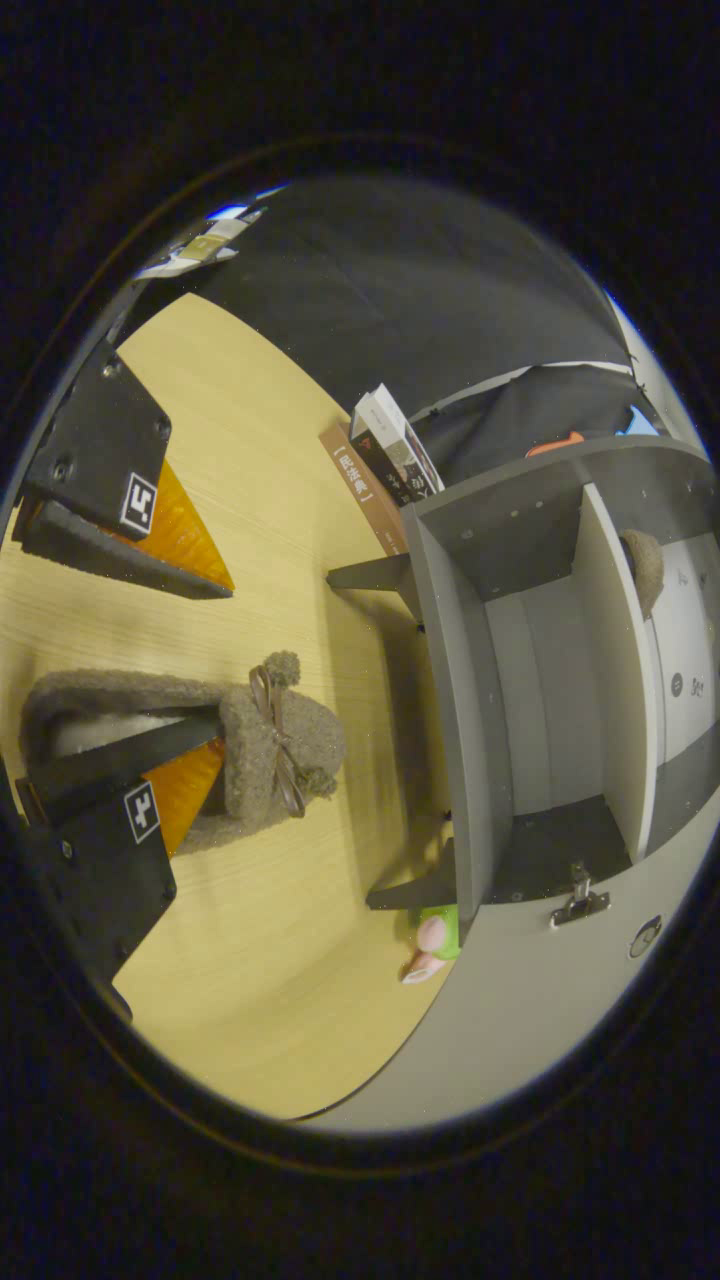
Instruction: Open the shoe cabinet door, grab the shoes and put them into the shoe cabinet, then close the shoe cabinet door.
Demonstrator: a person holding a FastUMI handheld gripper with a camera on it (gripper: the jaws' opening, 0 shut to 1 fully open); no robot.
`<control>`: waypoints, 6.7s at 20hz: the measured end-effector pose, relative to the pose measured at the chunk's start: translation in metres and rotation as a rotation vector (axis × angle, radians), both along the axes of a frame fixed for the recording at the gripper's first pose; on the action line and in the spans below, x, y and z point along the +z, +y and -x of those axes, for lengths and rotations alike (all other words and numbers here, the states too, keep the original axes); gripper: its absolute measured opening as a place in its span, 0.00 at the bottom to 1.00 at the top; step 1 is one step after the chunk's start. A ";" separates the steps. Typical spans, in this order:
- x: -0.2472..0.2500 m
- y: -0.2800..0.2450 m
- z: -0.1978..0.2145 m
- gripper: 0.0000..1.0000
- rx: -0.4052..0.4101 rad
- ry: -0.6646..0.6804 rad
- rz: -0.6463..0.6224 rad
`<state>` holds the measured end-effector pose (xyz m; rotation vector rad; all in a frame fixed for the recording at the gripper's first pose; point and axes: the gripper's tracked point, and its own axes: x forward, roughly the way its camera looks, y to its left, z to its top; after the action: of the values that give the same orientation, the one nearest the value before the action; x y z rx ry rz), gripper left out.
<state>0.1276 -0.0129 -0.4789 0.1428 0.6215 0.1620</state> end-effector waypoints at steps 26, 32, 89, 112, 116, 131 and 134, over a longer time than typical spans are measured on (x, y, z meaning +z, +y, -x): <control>0.264 0.006 0.077 0.07 0.111 -0.383 0.032; 0.355 -0.004 0.049 0.07 0.072 -0.495 0.099; 0.462 -0.039 -0.109 1.00 -0.239 -0.323 0.213; 0.602 -0.166 0.258 0.97 -0.126 -0.648 0.230; 0.604 -0.246 0.262 1.00 -0.240 -0.659 0.262; 0.508 -0.429 0.154 1.00 -0.248 -0.513 0.290; 0.492 -0.410 0.143 1.00 -0.179 -0.489 0.231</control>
<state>-0.0152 -0.4226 0.0132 -0.0653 0.1356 -0.0500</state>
